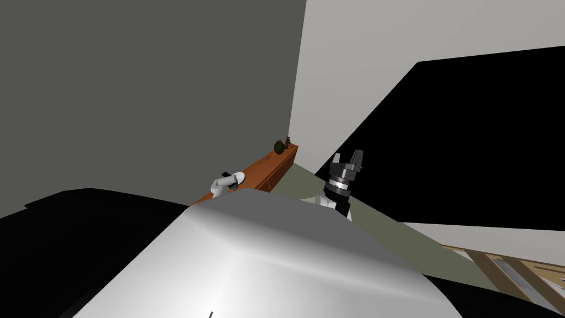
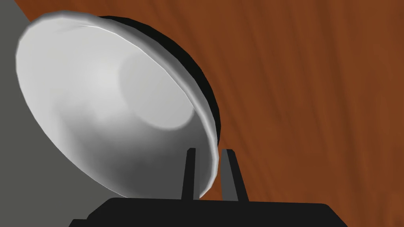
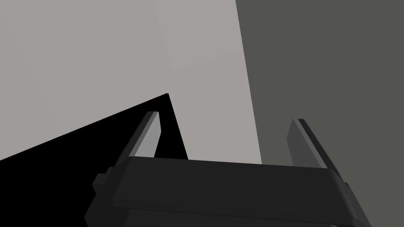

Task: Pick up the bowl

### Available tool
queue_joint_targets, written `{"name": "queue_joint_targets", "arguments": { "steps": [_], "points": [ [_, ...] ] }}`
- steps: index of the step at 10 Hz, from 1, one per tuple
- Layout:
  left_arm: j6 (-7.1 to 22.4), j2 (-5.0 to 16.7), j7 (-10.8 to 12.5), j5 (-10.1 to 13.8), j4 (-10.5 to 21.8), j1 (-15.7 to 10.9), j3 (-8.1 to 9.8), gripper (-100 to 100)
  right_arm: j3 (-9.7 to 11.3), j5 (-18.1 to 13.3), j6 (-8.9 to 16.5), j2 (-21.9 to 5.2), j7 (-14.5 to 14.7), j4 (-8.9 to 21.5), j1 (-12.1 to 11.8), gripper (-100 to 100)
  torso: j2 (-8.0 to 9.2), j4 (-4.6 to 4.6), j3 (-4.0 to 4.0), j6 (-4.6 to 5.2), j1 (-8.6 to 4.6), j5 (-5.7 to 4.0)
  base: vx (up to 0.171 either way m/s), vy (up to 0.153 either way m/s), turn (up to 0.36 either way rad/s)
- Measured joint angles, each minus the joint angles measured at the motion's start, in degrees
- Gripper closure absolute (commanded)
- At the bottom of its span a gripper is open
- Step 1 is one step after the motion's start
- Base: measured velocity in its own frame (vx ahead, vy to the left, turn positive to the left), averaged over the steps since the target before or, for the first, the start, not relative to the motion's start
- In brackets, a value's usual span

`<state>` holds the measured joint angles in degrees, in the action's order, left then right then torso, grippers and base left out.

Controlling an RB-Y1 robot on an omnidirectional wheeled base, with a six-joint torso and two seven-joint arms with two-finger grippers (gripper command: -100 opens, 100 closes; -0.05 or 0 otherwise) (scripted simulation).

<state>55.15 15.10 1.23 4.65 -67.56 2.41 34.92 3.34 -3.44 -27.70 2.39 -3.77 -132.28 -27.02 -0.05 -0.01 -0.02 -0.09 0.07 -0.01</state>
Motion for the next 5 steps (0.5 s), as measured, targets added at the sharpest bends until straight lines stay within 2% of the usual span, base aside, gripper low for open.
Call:
{"name": "queue_joint_targets", "arguments": {
  "steps": [1,4,5],
  "points": [
    [0.00,0.00,0.00,0.00,0.00,0.00,0.00,100,0.00,0.00,0.00,0.00,0.00,0.00,0.00,0,0.01,0.00,0.00,0.00,-0.01,-0.01,-0.028,-0.026,-0.038],
    [3.22,0.10,-0.49,0.33,-3.28,0.37,0.94,100,0.00,0.00,0.00,0.00,0.00,0.00,0.01,0,0.17,0.05,0.11,0.00,-0.22,-0.09,-0.030,-0.030,-0.019],
    [3.44,0.11,-0.53,0.34,-3.35,0.35,0.97,0,0.00,0.00,0.00,0.00,0.00,0.00,0.00,0,0.12,0.04,0.08,-0.01,-0.15,-0.07,0.000,0.000,0.000]
  ]
}}
